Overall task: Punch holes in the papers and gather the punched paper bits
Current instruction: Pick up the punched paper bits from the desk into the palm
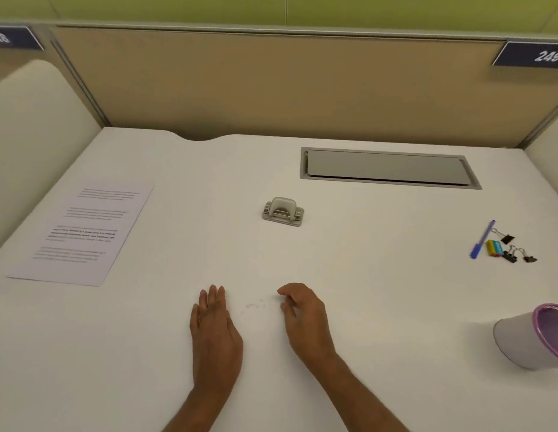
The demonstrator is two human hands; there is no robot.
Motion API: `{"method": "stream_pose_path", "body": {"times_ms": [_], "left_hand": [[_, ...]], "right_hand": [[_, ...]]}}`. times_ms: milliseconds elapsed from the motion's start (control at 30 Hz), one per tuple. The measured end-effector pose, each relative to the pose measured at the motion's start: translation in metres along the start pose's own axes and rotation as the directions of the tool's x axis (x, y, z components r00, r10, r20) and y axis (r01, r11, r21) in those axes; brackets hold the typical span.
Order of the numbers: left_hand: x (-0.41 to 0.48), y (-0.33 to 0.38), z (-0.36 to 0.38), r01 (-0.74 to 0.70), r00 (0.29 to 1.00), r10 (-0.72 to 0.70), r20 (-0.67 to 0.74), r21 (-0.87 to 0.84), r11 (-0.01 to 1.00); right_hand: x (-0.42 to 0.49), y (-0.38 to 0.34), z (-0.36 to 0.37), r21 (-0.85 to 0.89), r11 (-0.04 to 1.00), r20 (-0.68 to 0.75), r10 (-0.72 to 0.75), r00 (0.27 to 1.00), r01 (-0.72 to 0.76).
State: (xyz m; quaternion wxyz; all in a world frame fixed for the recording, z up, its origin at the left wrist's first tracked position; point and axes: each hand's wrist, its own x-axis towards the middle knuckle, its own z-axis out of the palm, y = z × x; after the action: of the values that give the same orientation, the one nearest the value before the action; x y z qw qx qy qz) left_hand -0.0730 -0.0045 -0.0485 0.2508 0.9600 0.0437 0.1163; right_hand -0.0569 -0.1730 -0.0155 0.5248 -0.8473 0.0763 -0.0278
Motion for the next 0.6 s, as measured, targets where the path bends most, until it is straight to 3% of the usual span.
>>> {"method": "stream_pose_path", "body": {"times_ms": [167, 333, 400, 533, 600], "left_hand": [[0.000, -0.004, 0.008, -0.008, 1.000, 0.010, -0.010, 0.127, 0.992], [0.000, -0.005, 0.010, -0.019, 1.000, 0.022, -0.016, 0.196, 0.980], [0.002, -0.003, 0.009, -0.005, 1.000, 0.007, -0.008, 0.193, 0.981], [0.003, 0.001, 0.006, 0.049, 0.999, -0.049, -0.003, 0.163, 0.985], [0.004, 0.001, 0.006, 0.053, 0.999, -0.054, 0.002, 0.160, 0.986]], "right_hand": [[0.002, 0.007, 0.020, -0.105, 0.977, 0.083, -0.177, 0.981, 0.186], [0.007, -0.003, 0.039, -0.082, 0.958, 0.139, -0.262, 0.955, 0.274], [0.010, -0.006, 0.040, -0.040, 0.962, 0.157, -0.261, 0.952, 0.270], [0.013, 0.006, 0.024, 0.058, 0.982, -0.001, -0.180, 0.984, 0.180], [0.014, 0.012, 0.019, 0.050, 0.988, -0.015, -0.148, 0.989, 0.148]]}}
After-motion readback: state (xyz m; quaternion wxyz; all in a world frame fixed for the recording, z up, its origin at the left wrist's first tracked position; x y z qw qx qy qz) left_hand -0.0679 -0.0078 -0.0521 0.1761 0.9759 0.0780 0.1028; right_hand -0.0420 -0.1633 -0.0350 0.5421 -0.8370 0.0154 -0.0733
